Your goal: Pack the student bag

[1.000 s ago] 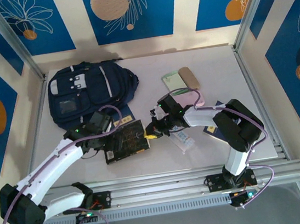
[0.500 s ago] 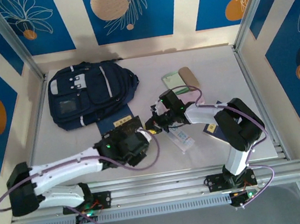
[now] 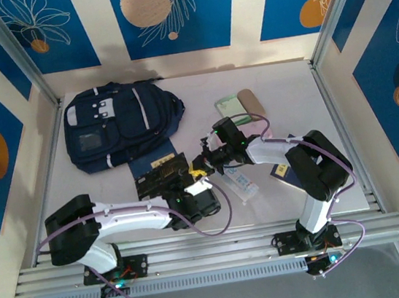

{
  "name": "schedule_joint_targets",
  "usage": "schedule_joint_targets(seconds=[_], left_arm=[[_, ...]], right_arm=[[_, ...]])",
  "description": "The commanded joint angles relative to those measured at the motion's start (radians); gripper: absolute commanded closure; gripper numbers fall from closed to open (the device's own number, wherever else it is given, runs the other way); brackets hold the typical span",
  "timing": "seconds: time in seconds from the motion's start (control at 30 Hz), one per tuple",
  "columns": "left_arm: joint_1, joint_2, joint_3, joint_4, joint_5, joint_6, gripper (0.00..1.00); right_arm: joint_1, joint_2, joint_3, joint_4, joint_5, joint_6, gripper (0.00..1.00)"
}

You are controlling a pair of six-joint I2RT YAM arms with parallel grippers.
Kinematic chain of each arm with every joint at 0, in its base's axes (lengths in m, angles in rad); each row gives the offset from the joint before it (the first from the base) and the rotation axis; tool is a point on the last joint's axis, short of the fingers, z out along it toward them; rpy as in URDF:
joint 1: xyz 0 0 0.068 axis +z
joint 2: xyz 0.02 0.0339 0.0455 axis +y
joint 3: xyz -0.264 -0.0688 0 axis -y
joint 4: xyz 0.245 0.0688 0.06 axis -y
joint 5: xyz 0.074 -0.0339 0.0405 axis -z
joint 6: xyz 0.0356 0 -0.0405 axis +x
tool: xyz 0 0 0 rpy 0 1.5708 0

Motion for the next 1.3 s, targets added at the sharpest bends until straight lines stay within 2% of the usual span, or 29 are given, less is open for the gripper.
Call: schedule_joint_targets(seconds=[0.0,0.3,0.37,0.43,0.57,0.67,0.8,0.93,1.13,1.27], left_arm=[[0.025,-0.028,-0.003,0.006,-0.044,0.001,0.39],[0.031,-0.012,0.013,-0.022,0.041,0.005,0.93],[0.038,-0.032,0.019,-0.032,0.064,-0.006,1.0],[0.044,-0.064,0.032,-0.061,0.078,-0.022,1.0],[0.072,-0.182,0.082,-0.128,0.115,-0.032,1.0],[0.129,-0.29,0.148,-0.174,0.182,-0.05,1.0],[0.25,-0.398,0.27,-0.234,0.274,-0.179,1.0],[0.354,-0.471,0.349,-0.205,0.424,-0.352,1.0],[0.48,-0.523,0.381,-0.125,0.558,-0.738,1.0],[0.535,-0.553,0.306,-0.029,0.614,-1.04,1.0]], right_arm=[[-0.005,-0.029,0.017,0.017,-0.05,0.025,1.0],[-0.006,-0.041,0.015,0.012,-0.048,0.029,1.0],[-0.01,-0.052,0.017,-0.001,-0.044,0.026,1.0],[-0.027,-0.088,0.014,-0.044,-0.01,0.014,0.96],[-0.088,-0.24,0.002,-0.18,0.129,-0.037,0.51],[-0.109,-0.364,0.015,-0.302,0.255,-0.091,0.34],[-0.113,-0.488,-0.013,-0.343,0.361,-0.1,0.21],[-0.105,-0.575,-0.12,-0.215,0.313,-0.01,0.16],[-0.039,-0.628,-0.241,-0.017,0.266,0.193,0.02],[0.034,-0.617,-0.285,0.114,0.278,0.352,0.02]])
